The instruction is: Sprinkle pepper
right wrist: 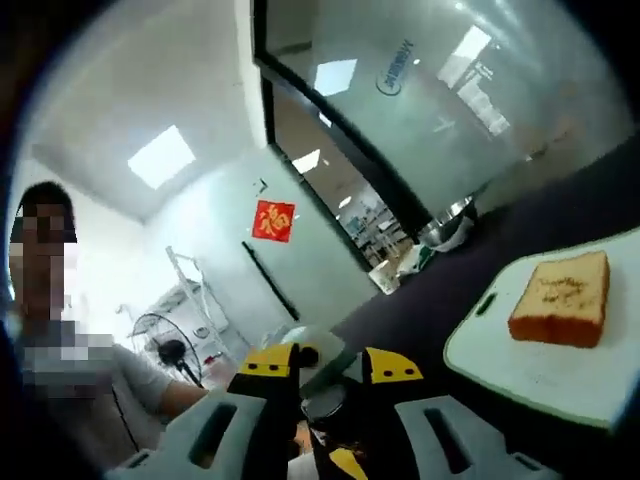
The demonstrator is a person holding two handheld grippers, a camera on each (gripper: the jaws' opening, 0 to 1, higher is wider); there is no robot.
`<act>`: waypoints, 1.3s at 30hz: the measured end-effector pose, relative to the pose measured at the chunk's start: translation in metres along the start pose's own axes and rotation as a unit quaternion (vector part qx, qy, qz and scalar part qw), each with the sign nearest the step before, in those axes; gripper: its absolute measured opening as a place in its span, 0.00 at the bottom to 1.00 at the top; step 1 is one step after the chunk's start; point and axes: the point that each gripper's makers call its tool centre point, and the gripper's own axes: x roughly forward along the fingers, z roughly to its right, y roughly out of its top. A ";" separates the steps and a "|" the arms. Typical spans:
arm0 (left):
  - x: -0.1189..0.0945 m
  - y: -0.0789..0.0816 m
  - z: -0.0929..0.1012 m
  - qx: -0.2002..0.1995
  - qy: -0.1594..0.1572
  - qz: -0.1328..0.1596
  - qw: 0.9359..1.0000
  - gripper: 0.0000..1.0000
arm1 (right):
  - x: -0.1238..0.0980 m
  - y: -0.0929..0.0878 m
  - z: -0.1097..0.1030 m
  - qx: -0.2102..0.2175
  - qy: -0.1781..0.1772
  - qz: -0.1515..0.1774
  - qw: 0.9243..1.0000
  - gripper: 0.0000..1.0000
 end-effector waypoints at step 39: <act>-0.005 0.002 -0.001 -0.007 0.002 -0.003 1.000 0.20 | 0.005 -0.041 0.016 -0.157 -0.005 -0.054 0.986 0.25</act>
